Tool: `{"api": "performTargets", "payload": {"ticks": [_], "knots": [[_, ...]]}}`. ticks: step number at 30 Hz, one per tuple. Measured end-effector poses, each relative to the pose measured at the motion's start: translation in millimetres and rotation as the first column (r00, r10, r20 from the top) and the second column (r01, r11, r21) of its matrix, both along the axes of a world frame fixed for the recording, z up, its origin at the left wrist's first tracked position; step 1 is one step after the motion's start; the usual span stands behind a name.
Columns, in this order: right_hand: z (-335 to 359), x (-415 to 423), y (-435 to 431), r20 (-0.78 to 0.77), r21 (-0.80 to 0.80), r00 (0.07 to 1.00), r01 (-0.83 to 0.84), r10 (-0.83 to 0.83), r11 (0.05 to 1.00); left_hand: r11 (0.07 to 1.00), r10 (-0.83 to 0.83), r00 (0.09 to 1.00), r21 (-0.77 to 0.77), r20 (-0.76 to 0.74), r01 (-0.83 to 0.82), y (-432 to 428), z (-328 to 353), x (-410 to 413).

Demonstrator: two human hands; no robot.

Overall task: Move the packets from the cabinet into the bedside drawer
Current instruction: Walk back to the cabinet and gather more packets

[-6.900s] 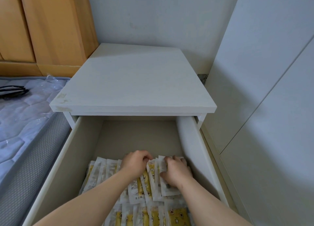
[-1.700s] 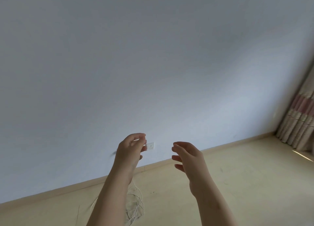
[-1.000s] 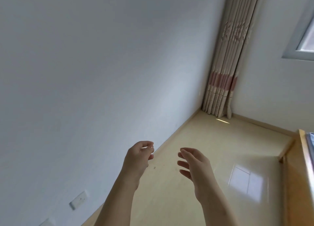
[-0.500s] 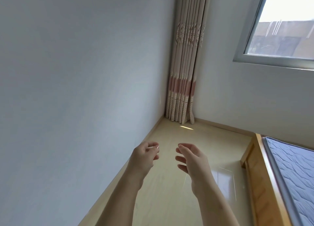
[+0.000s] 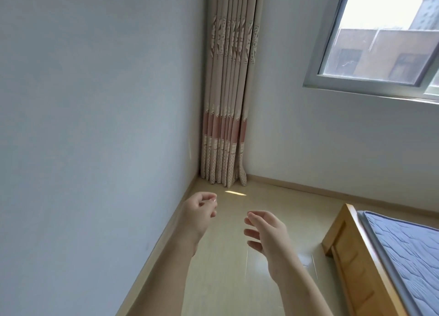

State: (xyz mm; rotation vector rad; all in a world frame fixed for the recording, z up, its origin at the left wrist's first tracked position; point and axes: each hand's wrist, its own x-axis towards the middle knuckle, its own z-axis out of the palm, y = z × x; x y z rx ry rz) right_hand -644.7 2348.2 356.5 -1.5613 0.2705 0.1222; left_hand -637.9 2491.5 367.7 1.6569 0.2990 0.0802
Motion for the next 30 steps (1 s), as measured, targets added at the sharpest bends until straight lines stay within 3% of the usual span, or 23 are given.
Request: {"api": "performTargets", "payload": {"ticks": [13, 18, 22, 30], "knots": [[4, 270, -16, -0.080, 0.076, 0.966, 0.253, -0.247, 0.964, 0.975, -0.220, 0.972, 0.001, -0.083, 0.221, -17, 5, 310], [-4, 365, -75, -0.073, 0.092, 0.930, 0.365, -0.359, 0.926, 0.943, -0.330, 0.937, 0.011, -0.114, 0.333, -77, -8, 415], [9, 467, -126, 0.013, 0.070, 0.942, 0.332, -0.334, 0.941, 0.957, -0.290, 0.957, -0.033, -0.028, 0.289, -125, 13, 514], [6, 601, -206, -0.049, 0.093, 0.915, 0.403, -0.400, 0.911, 0.929, -0.369, 0.924, -0.027, -0.097, 0.368, -207, 14, 666]]}}
